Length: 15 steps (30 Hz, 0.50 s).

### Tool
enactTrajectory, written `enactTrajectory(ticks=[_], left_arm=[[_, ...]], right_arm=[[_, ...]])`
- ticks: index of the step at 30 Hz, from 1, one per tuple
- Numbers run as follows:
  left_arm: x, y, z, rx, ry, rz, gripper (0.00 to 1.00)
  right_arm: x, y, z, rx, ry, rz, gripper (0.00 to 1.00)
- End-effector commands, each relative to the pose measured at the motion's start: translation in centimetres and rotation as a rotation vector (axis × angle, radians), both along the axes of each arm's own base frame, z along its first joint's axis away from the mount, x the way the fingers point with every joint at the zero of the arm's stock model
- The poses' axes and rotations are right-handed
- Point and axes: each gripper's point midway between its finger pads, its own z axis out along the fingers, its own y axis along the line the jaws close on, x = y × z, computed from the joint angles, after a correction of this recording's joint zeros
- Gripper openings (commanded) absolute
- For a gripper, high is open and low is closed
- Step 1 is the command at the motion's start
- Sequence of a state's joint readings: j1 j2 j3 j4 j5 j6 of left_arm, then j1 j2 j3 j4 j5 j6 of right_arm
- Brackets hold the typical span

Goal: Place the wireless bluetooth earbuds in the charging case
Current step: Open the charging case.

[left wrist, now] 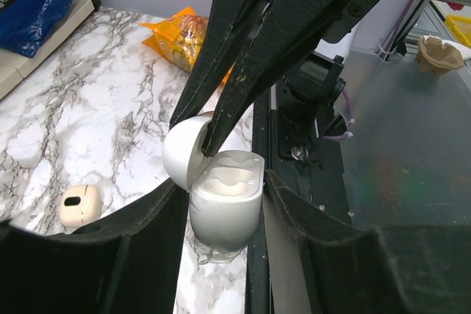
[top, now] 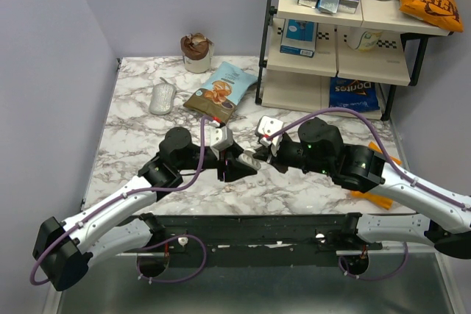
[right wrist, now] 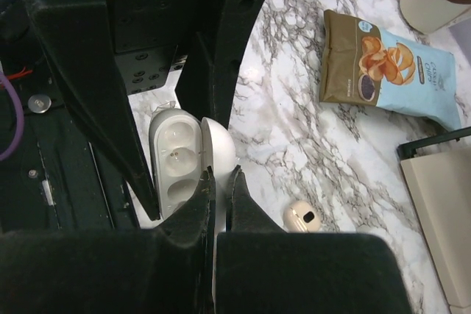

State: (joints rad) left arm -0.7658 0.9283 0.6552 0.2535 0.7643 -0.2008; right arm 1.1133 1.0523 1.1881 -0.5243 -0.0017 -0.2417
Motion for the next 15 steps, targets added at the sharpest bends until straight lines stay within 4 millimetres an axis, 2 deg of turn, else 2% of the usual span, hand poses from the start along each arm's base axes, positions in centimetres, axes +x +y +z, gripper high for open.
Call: enactTrajectory(ticks=[1,5,7,9,12,13,15], left_arm=[[0.42,0.11,0.87,-0.038,-0.036,0.025,0.52],[0.48,0.07,0.79,-0.037,-0.037,0.024,0.51],[0.36,0.02,0.74,-0.037,-0.040,0.016,0.44],[0.19,-0.01,0.70,-0.039,-0.041,0.005,0.34],[0.12,-0.05,0.52,-0.035,-0.036,-0.004,0.04],[0.07,-0.07,0.41,-0.034,-0.035,-0.005,0.00],[-0.02,-0.03,0.51,-0.042,-0.038,-0.007,0.00]], right_arm=[[-0.81,0.44,1.50,0.051,0.010,0.030,0.01],[-0.70,0.40,1.53,0.051,0.007,0.027,0.01],[-0.76,0.47,1.49,0.050,0.008,0.030,0.01],[-0.74,0.45,1.35,0.047,0.009,0.028,0.01],[-0.76,0.42,1.28,0.045,0.012,0.029,0.01],[-0.80,0.44,1.35,0.046,0.010,0.031,0.01],[-0.85,0.43,1.35,0.046,0.014,0.031,0.01]])
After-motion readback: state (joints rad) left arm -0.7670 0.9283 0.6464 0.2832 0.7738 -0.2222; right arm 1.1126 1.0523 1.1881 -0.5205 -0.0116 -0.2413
